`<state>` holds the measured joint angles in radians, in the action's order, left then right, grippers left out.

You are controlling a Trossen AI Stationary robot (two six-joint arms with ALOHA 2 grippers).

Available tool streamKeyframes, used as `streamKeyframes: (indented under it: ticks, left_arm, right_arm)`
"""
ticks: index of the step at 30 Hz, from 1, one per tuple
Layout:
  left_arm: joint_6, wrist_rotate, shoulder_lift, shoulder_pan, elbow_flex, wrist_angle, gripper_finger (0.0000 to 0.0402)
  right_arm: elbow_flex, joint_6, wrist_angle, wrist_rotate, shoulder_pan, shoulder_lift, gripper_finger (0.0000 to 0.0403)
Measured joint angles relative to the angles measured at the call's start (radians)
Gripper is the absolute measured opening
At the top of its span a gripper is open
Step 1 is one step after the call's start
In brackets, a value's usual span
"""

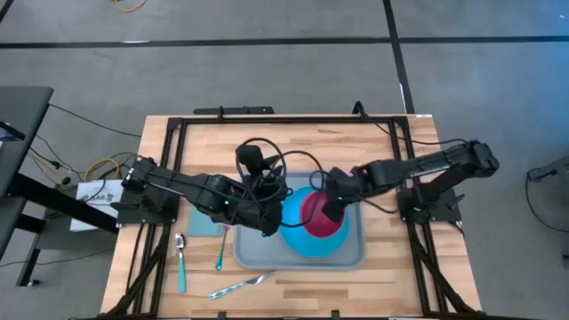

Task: Set up tray
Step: Put the red bowl on top of the blue plate on the gray serving tray

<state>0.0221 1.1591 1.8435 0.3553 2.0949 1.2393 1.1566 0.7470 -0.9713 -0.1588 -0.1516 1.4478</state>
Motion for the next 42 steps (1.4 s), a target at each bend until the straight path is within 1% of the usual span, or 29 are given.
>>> streamKeyframes:
  ticks: [5, 11, 15, 20, 25, 35, 39, 42]
  left_arm:
    - [0.093, -0.013, 0.001, -0.001, 0.006, 0.108, 0.0135]
    - [0.249, -0.079, 0.001, -0.001, 0.006, 0.232, 0.0135]
    - [0.334, -0.082, 0.001, -0.001, 0.006, 0.298, 0.0135]
    - [0.392, -0.112, 0.001, -0.001, 0.006, 0.321, 0.0135]
    - [0.394, -0.125, 0.001, -0.001, 0.006, 0.319, 0.0135]
    - [0.411, -0.187, 0.001, -0.002, 0.006, 0.319, 0.0135]
    - [0.411, -0.188, 0.001, -0.001, 0.005, 0.318, 0.0135]
    - [0.411, -0.206, 0.001, -0.002, 0.005, 0.319, 0.0135]
  right_arm:
    - [0.000, -0.060, -0.003, 0.081, 0.052, 0.094, 0.0006]
    - [0.004, -0.152, 0.021, 0.179, 0.063, 0.208, 0.0007]
    - [0.029, -0.222, 0.021, 0.213, 0.063, 0.257, 0.0014]
    - [0.072, -0.301, 0.008, 0.213, 0.063, 0.288, 0.0039]
    - [0.106, -0.358, 0.004, 0.212, 0.063, 0.293, 0.0062]
    - [0.111, -0.379, -0.001, 0.206, 0.050, 0.288, 0.0067]
    - [0.115, -0.390, 0.014, 0.127, 0.024, 0.258, 0.0067]
    - [0.114, -0.390, 0.010, 0.094, 0.008, 0.234, 0.0067]
